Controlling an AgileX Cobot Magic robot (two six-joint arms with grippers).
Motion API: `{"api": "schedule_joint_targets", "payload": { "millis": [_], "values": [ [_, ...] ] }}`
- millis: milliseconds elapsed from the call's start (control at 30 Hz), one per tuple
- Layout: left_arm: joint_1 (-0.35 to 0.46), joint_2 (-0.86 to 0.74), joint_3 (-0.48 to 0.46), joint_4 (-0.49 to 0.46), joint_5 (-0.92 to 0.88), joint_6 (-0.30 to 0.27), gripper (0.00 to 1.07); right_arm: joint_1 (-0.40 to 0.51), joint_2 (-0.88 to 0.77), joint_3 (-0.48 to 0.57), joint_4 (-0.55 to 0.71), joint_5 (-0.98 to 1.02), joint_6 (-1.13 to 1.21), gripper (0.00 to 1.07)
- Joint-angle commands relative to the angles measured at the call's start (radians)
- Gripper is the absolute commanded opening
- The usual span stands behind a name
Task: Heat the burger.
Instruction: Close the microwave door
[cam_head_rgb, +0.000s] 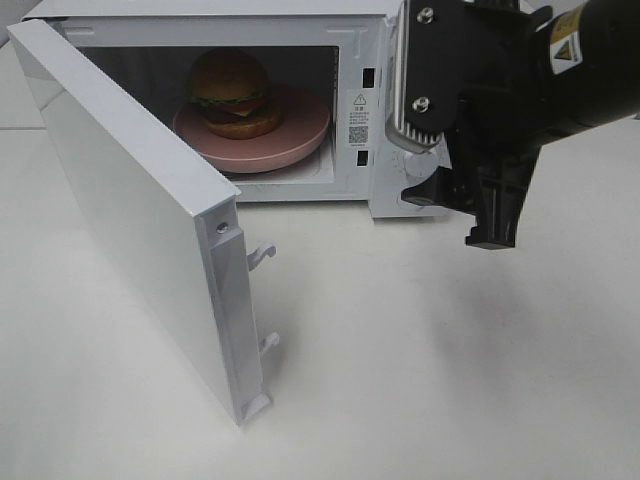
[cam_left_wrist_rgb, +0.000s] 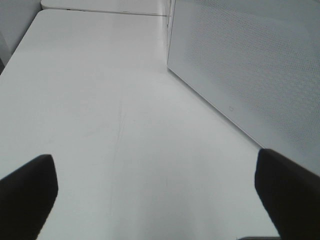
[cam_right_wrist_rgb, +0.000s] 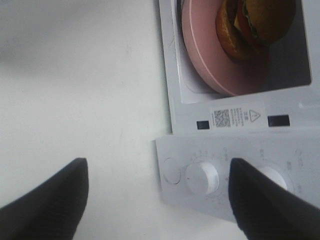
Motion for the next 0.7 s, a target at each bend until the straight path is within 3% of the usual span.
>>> {"api": "schedule_joint_targets", "payload": {
  "millis": [33, 333, 700],
  "values": [
    [-0.006, -0.011, 0.000, -0.002, -0.011, 0.001, 1.00, -0.003, -0.056, 0.032, -0.003, 0.047, 0.143, 0.75],
    [-0.006, -0.011, 0.000, -0.002, -0.011, 0.001, 1.00, -0.003, -0.212, 0.106, -0.003, 0.215, 0.484, 0.75],
    [-0.006, -0.011, 0.000, -0.002, -0.011, 0.001, 1.00, -0.003, -0.386, 0.198, -0.004, 0.324, 0.658, 0.75]
  ]
}}
